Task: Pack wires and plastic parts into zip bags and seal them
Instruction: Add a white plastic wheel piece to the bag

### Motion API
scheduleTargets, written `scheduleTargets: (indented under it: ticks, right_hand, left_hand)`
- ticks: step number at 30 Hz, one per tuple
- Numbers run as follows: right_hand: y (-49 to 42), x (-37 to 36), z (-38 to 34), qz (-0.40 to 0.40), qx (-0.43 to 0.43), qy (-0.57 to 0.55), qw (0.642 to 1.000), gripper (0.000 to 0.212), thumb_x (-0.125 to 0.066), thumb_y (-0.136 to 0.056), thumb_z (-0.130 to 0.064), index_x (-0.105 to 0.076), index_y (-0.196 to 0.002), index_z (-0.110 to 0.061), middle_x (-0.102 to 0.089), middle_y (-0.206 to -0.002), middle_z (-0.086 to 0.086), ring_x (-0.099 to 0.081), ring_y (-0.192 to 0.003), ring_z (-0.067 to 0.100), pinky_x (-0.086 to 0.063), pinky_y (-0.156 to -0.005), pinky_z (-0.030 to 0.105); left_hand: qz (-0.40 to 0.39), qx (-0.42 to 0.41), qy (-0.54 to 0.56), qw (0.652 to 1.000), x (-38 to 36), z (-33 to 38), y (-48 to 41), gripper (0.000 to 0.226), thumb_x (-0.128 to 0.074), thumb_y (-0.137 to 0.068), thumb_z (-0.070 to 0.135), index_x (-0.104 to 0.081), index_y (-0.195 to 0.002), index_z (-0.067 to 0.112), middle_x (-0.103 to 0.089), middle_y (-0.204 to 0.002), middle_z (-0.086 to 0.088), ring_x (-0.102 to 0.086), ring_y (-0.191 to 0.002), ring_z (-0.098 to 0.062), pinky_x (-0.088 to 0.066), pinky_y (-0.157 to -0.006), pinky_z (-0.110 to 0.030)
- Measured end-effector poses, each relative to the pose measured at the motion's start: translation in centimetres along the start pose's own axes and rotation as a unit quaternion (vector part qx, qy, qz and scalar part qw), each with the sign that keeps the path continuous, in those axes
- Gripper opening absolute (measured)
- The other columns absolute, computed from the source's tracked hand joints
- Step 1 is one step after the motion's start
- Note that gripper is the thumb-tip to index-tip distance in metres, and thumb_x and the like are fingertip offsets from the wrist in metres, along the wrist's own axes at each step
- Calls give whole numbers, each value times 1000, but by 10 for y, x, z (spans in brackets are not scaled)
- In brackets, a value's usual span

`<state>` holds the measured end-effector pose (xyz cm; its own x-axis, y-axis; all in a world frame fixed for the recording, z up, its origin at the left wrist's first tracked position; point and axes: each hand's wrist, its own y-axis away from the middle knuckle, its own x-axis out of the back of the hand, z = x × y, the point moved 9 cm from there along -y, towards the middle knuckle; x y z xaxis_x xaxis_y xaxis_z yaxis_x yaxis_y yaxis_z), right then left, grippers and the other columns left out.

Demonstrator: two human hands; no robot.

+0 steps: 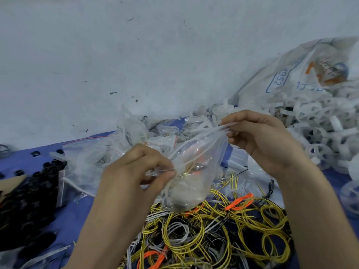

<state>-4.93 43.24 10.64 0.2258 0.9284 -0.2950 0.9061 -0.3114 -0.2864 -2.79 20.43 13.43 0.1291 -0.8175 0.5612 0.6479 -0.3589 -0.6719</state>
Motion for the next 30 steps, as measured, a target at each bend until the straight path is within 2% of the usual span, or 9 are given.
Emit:
scheduleTargets:
  ticks: [5, 8, 10, 13, 15, 17, 21, 25, 30]
  right_hand:
    - [2, -4, -10, -10, 37, 11, 999, 37, -43, -80, 20, -70, -75, -6, -70, -74, 5, -64, -70, 17, -54, -67, 20]
    - [7, -5, -21, 15, 79, 167, 983, 45, -45, -79, 17, -70, -77, -19, -69, -79, -2, -62, -73, 14, -50, -67, 16]
    - [14, -12, -37, 19, 137, 298, 944, 38, -59, -80, 4, -70, -81, -32, -67, -90, -9, -59, -77, 3, -46, -70, 13]
    - [35, -49, -57, -63, 232, 416, 877, 26, -75, -72, -35, -67, -96, -41, -59, -117, -20, -44, -120, -1, -32, -101, 15]
    - [46, -71, -53, -125, 243, 457, 846, 34, -74, -66, -52, -64, -97, -45, -59, -116, -25, -31, -132, -1, -21, -113, 29]
    - [50, -85, -46, -152, 229, 486, 830, 30, -70, -66, -49, -64, -96, -45, -60, -110, -27, -29, -131, -6, -13, -115, 43]
    - [52, -98, -36, -194, 215, 489, 823, 8, -70, -73, -39, -64, -78, -41, -64, -98, -22, -39, -118, -8, -3, -115, 36]
    - [54, -99, -35, -216, 208, 439, 847, 7, -72, -75, -32, -67, -72, -36, -64, -90, -21, -48, -107, -7, -19, -112, 49]
    - [53, -99, -31, -223, 197, 446, 844, 5, -68, -76, -30, -65, -73, -34, -63, -87, -18, -46, -101, -9, -23, -111, 40]
  left_hand:
    - [46, -57, -72, 995, 12, 11, 1, 14, -62, -81, 21, -74, -83, 17, -63, -84, 7, -57, -77, -2, -47, -71, -10]
    - [54, -61, -82, 993, 14, 14, 2, 15, -60, -83, 21, -74, -86, 18, -64, -86, 7, -56, -80, 1, -44, -72, -12]
    - [58, -68, -82, 993, 14, 18, 2, 14, -61, -83, 19, -74, -88, 18, -64, -86, 9, -55, -83, 5, -42, -72, -5]
    - [58, -76, -75, 993, 12, 22, 2, 14, -62, -82, 17, -73, -89, 18, -60, -83, 13, -53, -81, 7, -37, -70, 0]
    - [55, -76, -70, 993, 11, 23, 2, 14, -63, -82, 19, -73, -91, 21, -57, -81, 16, -52, -79, 7, -37, -66, -1]
    - [50, -62, -47, 996, 10, 21, 2, 17, -63, -81, 23, -70, -94, 31, -57, -76, 15, -54, -78, 4, -42, -66, -7]
    - [42, -20, 10, 999, 9, 17, 2, 36, -63, -77, 31, -49, -103, 51, -59, -88, 16, -58, -77, -2, -46, -69, -15]
    - [29, -2, 53, 998, 6, 16, 2, 36, -65, -75, 31, -49, -99, 52, -61, -81, 15, -59, -76, -7, -49, -69, -16]
    - [29, -3, 61, 998, 2, 14, 2, 36, -71, -79, 21, -55, -99, 46, -61, -84, 15, -59, -78, -3, -48, -72, -8]
